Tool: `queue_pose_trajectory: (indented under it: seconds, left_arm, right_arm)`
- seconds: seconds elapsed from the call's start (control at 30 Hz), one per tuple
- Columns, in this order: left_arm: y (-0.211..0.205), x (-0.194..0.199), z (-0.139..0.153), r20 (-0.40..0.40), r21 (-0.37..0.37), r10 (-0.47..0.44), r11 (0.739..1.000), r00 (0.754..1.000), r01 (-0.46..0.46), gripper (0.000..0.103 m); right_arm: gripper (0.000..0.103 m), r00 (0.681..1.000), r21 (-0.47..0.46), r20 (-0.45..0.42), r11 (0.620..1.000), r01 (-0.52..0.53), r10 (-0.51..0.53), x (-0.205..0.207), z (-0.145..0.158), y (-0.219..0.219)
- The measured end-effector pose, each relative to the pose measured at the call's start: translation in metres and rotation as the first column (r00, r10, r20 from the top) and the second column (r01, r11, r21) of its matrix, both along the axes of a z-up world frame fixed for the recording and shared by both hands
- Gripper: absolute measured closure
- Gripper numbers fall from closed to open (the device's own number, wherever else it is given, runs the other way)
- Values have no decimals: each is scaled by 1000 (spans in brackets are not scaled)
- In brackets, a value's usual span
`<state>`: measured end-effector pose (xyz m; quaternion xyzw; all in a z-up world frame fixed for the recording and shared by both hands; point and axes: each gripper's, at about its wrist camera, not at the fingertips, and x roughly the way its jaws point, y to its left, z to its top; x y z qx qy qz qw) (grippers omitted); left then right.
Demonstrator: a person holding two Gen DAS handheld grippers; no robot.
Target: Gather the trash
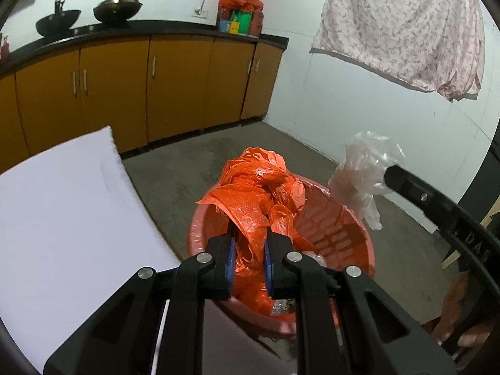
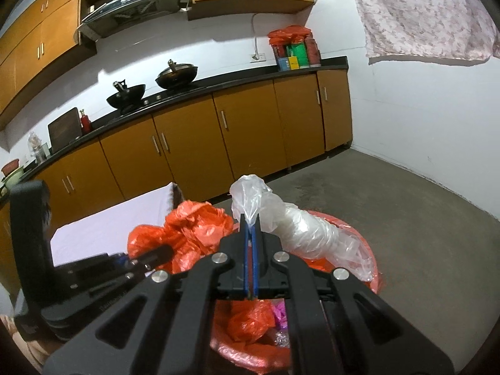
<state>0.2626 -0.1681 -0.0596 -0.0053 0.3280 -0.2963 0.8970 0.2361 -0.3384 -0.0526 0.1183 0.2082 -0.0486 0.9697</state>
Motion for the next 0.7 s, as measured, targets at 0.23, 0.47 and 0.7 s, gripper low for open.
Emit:
queue_pose_trajectory:
  seconds: [0.23,0.47,0.7]
  left_arm:
    - [-13,4,-22,-60,20,-31,999,998,32,60]
    - [17,-1,-21,-76,16,23,1000,997,-22,39]
    - [77,-46,14,54,-26,165,986,985,-164,8]
  right_arm:
    - [93,1000,72,-10,997,9,-8,1,-10,-22]
    - [35,998,73,-5,995,64,-64,-16,-14,-29]
    - [15,990,-56,53,989,134,-131,-59,-2,-5]
